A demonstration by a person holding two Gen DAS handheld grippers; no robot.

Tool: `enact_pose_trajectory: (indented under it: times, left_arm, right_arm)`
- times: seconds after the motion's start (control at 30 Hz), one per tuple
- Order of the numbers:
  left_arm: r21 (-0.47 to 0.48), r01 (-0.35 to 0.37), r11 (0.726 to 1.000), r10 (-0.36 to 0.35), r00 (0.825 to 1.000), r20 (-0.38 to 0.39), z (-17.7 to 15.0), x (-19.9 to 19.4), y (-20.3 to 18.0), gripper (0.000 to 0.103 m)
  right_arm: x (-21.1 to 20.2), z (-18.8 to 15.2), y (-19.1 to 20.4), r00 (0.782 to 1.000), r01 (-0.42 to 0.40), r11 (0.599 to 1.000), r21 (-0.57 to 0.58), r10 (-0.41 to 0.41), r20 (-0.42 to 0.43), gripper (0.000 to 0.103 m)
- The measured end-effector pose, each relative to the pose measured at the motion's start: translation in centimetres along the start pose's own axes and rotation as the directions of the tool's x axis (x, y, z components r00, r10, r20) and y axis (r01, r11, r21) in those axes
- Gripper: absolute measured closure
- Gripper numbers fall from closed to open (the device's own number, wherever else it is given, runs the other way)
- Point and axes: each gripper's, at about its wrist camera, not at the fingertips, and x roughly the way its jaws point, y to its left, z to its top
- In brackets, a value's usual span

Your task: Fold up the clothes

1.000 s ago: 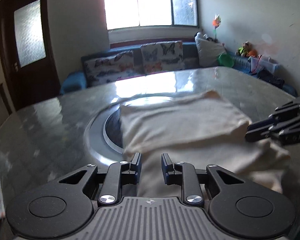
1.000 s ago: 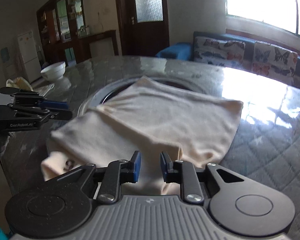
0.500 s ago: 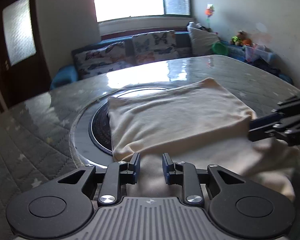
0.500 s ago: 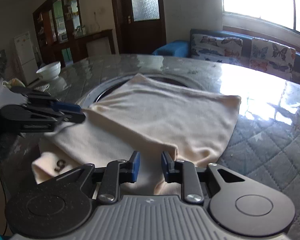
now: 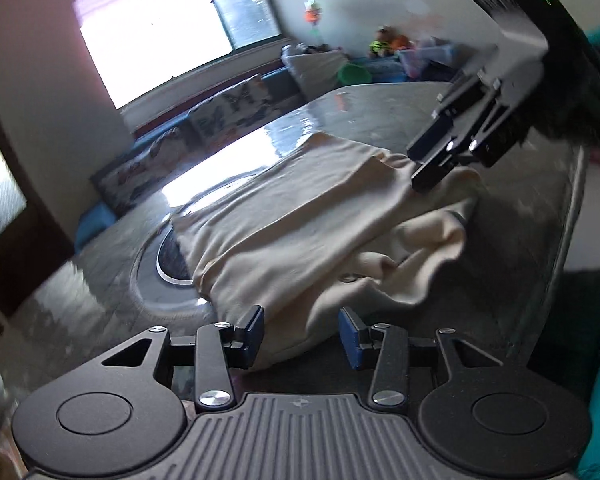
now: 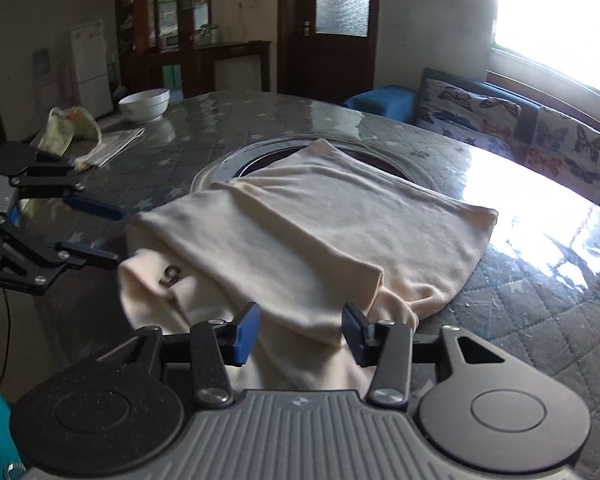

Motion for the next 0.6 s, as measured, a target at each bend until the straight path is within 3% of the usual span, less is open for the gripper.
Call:
enact_pose_trajectory:
  times: [0.23, 0.3, 0.4, 0.6]
  left_arm:
    - [0.153, 0.045, 0.987, -0.051, 0.998, 0.039, -0.2, 1.6, -2.3, 0.058]
    - [0.165, 0.051, 0.985, -0.06, 0.997, 0.052, -0.2, 1.7, -2.5, 0.066]
    - [0.148, 0.061, 0.987, -0.072, 0.995, 0.069, 0.0, 2.0, -2.2, 0.086]
    - [-0.019, 0.075, 0.997, -0.072, 0.991, 0.112, 1.9, 2.5, 1.2, 0.092]
  right_arm:
    - [-1.8, -1.1, 1.0, 1.0, 0.001, 0.996, -0.085, -0.003, -0.031, 0.045]
    - [-2.1, -1.5, 1.4, 0.999, -0.003, 0.993, -0.115, -0.001, -0.036, 0.043]
    - [-2.4, -1.9, 1.9, 0.999, -0.022, 0.986, -0.167, 0.015, -0.042, 0.04]
    - [-2.0, -2.4, 3.3, 1.0, -0.026, 0.96, -0.281, 0.023, -0.013, 0.031]
